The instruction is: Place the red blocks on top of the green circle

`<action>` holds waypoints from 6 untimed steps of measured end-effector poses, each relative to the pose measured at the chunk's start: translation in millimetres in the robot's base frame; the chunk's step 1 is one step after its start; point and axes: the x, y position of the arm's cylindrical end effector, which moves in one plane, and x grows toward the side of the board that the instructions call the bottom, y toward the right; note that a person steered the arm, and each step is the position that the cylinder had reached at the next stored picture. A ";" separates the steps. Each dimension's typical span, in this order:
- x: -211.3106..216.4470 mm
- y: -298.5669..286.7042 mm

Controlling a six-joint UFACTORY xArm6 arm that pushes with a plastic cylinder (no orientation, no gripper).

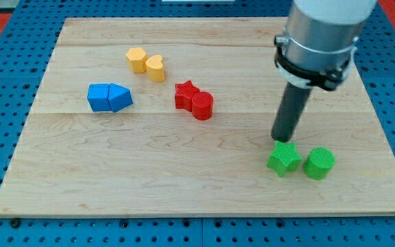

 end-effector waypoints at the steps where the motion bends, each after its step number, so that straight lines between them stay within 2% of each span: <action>1: -74.3 0.6; 2: -142.6 -20.6; 3: -142.3 -100.7; 4: -123.7 -171.0; 5: -90.3 -182.7; 6: -101.5 -76.1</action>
